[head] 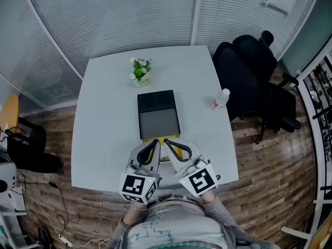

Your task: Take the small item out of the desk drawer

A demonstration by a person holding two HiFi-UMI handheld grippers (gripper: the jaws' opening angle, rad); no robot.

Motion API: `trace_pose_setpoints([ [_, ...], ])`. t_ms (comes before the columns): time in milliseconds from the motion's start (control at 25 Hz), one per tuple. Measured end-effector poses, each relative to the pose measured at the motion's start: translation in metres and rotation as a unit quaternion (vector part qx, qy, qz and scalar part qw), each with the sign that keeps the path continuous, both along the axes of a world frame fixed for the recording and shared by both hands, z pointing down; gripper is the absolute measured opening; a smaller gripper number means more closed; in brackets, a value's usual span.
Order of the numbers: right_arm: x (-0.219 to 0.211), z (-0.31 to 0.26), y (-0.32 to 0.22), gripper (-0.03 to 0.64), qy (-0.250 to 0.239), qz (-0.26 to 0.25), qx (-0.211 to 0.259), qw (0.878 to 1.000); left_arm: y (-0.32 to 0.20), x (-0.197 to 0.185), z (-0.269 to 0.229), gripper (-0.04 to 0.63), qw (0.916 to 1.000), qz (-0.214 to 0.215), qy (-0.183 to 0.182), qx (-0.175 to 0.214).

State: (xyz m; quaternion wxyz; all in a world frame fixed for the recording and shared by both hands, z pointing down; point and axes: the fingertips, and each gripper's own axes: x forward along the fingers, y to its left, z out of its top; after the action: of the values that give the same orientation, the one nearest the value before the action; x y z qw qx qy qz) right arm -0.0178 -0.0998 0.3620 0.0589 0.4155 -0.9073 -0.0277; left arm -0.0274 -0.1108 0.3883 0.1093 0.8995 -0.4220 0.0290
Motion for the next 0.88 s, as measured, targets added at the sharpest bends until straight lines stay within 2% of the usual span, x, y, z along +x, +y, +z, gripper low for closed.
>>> trace_pose_setpoints([
  [520,-0.030,0.004,-0.010,0.003,0.009,0.020,-0.007,1.000,-0.009,-0.029,0.004,-0.002,0.9995,0.029,0.009,-0.005],
  [880,-0.035,0.007,-0.014,0.003,0.018,0.025,-0.012,0.999,-0.013,-0.031,0.006,-0.002,0.9989,0.042,0.015,-0.010],
])
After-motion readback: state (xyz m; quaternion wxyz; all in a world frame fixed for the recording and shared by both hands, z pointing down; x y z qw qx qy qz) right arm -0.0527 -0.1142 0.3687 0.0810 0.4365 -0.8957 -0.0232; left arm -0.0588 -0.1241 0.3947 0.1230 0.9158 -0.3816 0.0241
